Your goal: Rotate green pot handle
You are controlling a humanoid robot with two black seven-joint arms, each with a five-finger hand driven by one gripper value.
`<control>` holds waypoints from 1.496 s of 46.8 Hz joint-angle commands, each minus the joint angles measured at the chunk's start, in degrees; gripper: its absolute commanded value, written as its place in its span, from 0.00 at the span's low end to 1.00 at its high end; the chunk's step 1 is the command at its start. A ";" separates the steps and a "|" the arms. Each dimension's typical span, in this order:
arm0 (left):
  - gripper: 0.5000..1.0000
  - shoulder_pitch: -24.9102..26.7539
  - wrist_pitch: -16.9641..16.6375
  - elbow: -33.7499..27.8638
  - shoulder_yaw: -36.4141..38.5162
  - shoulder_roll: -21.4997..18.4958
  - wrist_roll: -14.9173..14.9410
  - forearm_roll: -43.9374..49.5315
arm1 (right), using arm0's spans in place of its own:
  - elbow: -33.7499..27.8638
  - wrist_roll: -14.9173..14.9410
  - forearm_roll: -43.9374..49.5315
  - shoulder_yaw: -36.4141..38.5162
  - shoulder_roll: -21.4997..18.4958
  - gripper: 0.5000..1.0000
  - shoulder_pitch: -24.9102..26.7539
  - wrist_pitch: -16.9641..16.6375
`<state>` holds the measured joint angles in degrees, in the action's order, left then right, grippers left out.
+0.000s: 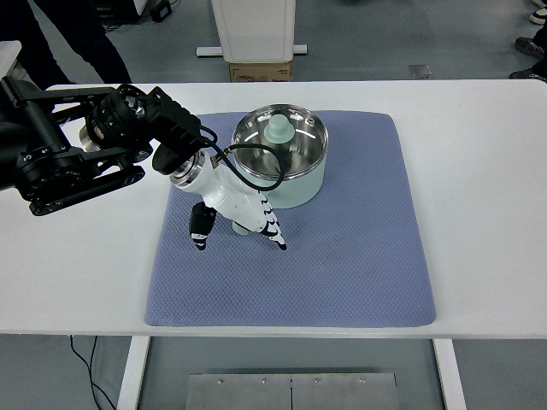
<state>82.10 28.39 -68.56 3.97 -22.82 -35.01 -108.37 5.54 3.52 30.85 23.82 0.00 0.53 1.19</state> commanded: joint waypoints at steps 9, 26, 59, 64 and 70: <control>1.00 0.08 0.00 -0.08 1.31 -2.23 0.01 -0.09 | 0.00 0.00 0.00 0.00 0.00 1.00 0.00 0.04; 1.00 0.26 -0.08 0.01 1.57 -6.01 0.01 -0.44 | 0.00 0.00 0.00 0.00 0.00 1.00 0.00 0.04; 1.00 -0.45 -3.77 5.98 3.06 -8.56 0.01 -0.53 | 0.00 0.00 0.00 0.00 0.00 1.00 0.00 0.04; 1.00 -0.71 -5.09 7.30 3.68 -8.56 0.01 -0.53 | 0.00 0.00 0.00 0.00 0.00 1.00 0.00 0.04; 1.00 -0.89 -5.18 8.71 3.77 -8.38 0.01 -0.44 | 0.00 0.00 0.00 0.00 0.00 1.00 0.00 0.04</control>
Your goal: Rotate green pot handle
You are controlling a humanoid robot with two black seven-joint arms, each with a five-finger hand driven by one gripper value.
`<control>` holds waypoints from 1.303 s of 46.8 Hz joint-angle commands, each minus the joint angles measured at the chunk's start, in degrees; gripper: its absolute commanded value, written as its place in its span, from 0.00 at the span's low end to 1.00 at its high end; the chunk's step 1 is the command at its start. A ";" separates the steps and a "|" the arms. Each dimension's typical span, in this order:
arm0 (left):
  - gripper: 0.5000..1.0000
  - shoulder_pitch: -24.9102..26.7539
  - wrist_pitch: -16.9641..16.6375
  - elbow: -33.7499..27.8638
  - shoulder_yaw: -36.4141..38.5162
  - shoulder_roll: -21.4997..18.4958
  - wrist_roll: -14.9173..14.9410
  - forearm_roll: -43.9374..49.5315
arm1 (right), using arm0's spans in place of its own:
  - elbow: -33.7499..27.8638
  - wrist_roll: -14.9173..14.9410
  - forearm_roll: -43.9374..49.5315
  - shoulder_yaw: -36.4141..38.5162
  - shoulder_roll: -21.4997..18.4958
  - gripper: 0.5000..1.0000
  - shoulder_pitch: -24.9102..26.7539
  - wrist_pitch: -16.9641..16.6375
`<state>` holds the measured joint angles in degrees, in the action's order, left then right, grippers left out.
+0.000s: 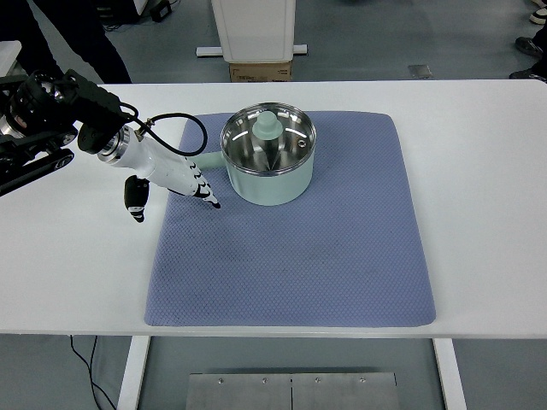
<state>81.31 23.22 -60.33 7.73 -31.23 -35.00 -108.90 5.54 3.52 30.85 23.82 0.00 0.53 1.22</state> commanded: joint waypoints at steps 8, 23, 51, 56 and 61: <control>1.00 -0.36 -1.16 1.45 0.01 -0.06 0.00 0.10 | 0.00 0.00 0.00 0.00 0.00 1.00 0.00 0.01; 1.00 -0.27 -1.25 1.45 0.01 -0.15 0.00 0.10 | 0.00 0.00 0.00 0.00 0.00 1.00 0.00 0.01; 1.00 -0.62 -1.95 2.59 0.36 -0.06 0.00 0.80 | 0.00 0.00 0.00 0.00 0.00 1.00 0.00 0.01; 1.00 -0.27 -1.69 1.80 0.27 -0.15 0.00 3.86 | 0.00 0.00 0.00 0.00 0.00 1.00 0.00 0.01; 1.00 0.87 -0.81 0.57 0.27 -0.33 0.00 7.39 | 0.00 0.00 0.00 0.00 0.00 1.00 0.00 0.01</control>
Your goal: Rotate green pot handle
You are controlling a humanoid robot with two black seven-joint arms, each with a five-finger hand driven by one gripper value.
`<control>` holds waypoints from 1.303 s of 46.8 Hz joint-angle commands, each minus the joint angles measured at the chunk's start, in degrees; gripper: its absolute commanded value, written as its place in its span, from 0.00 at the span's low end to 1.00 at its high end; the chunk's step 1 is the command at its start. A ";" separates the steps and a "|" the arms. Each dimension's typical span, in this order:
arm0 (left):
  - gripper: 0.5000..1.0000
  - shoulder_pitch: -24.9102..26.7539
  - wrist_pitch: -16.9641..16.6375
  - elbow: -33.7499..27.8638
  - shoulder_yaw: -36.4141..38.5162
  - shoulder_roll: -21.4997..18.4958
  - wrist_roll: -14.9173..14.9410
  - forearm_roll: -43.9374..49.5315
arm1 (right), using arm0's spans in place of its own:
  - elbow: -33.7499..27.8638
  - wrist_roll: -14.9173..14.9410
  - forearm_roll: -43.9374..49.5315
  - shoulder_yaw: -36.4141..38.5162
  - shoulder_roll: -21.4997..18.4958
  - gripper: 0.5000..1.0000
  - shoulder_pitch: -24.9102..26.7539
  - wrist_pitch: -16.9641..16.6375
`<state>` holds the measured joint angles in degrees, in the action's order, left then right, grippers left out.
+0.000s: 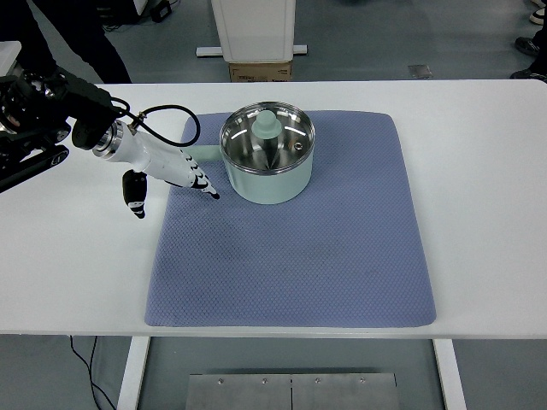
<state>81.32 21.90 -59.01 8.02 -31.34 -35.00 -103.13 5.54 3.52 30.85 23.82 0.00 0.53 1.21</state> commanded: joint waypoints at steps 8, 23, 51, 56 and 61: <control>1.00 2.52 1.65 -2.42 -0.11 -1.97 0.00 2.41 | 0.00 0.00 0.00 0.00 0.00 1.00 0.00 0.02; 1.00 8.24 1.48 -1.63 -0.46 -6.63 0.00 6.79 | 0.00 0.00 0.00 0.00 0.00 1.00 0.00 0.02; 1.00 2.53 -8.54 5.92 -1.51 -6.54 0.00 59.17 | 0.00 0.00 0.00 0.00 0.00 1.00 0.00 0.02; 1.00 0.60 -10.04 6.63 -1.42 -6.19 0.00 69.01 | 0.00 0.00 0.00 0.00 0.00 1.00 0.00 0.02; 1.00 -0.46 -10.82 8.38 -1.51 -4.52 0.00 80.78 | 0.00 0.00 0.00 0.00 0.00 1.00 0.00 0.02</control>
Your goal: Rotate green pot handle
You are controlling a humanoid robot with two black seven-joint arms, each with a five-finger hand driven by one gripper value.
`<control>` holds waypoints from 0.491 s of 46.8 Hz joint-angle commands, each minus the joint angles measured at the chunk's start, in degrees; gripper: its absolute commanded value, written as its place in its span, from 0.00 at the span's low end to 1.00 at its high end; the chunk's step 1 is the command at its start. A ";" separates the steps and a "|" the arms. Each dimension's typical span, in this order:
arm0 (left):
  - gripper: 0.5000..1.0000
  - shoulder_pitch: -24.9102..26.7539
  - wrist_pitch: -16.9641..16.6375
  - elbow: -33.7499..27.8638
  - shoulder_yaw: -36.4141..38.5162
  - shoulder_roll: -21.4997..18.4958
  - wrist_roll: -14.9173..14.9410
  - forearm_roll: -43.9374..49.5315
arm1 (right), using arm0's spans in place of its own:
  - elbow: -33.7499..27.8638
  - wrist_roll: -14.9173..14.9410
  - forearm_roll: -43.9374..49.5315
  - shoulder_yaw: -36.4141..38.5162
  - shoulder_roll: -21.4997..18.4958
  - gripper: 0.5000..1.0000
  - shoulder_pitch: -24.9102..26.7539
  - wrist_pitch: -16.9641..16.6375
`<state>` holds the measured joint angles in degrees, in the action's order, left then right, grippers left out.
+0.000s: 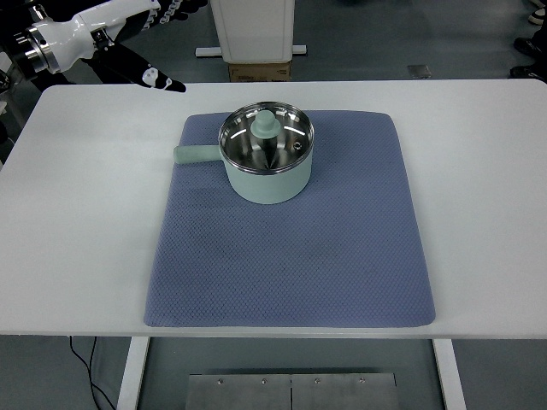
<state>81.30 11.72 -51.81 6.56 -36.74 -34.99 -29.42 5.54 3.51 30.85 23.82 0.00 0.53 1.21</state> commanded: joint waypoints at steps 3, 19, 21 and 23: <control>1.00 -1.58 -2.22 2.06 0.12 1.59 -0.01 13.50 | 0.00 0.00 0.00 0.00 0.00 1.00 0.00 0.02; 1.00 -6.86 -8.29 6.36 -0.23 6.24 -0.01 37.40 | 0.00 0.00 0.00 0.00 0.00 1.00 0.00 0.02; 1.00 -7.82 -8.47 7.76 -0.32 7.38 -0.01 39.87 | 0.00 0.00 0.00 0.00 0.00 1.00 0.00 0.02; 1.00 -8.87 -8.56 9.08 -0.49 8.35 -0.01 41.89 | 0.00 0.00 0.00 0.00 0.00 1.00 0.00 0.02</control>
<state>73.85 3.34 -44.62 6.26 -29.85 -35.00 9.25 5.54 3.51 30.85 23.82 0.00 0.53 1.24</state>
